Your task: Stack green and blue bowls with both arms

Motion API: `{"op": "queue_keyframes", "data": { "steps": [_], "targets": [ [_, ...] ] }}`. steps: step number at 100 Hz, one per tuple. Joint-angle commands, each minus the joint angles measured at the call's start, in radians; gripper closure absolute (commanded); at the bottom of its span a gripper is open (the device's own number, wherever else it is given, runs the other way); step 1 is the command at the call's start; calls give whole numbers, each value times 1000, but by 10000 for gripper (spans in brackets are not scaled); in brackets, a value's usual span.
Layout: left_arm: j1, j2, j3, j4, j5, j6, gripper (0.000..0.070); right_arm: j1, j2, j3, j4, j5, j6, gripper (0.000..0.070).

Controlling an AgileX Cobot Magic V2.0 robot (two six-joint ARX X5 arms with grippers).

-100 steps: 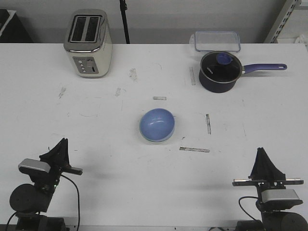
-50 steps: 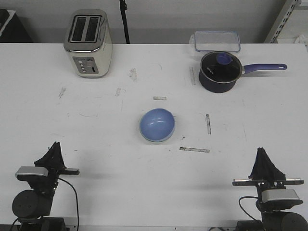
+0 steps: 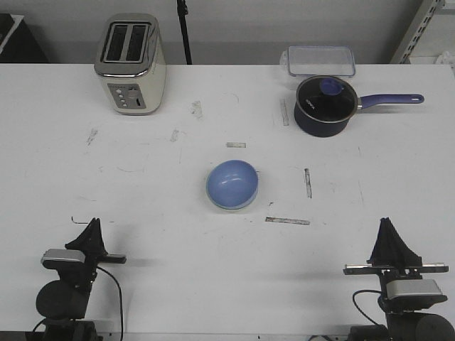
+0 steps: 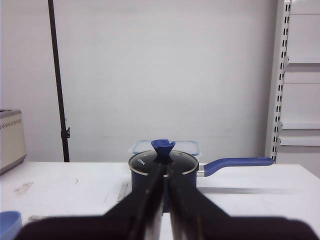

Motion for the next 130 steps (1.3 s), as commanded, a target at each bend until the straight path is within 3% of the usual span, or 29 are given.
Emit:
{"op": "queue_keyframes", "data": {
  "steps": [1,130],
  "targets": [
    [4,-2,-21,50,21,5,698,0,-1,6,11,0,13,691],
    [4,-2,-21,61,20,5,698,0,-1,3,21,3,11,691]
  ]
}}
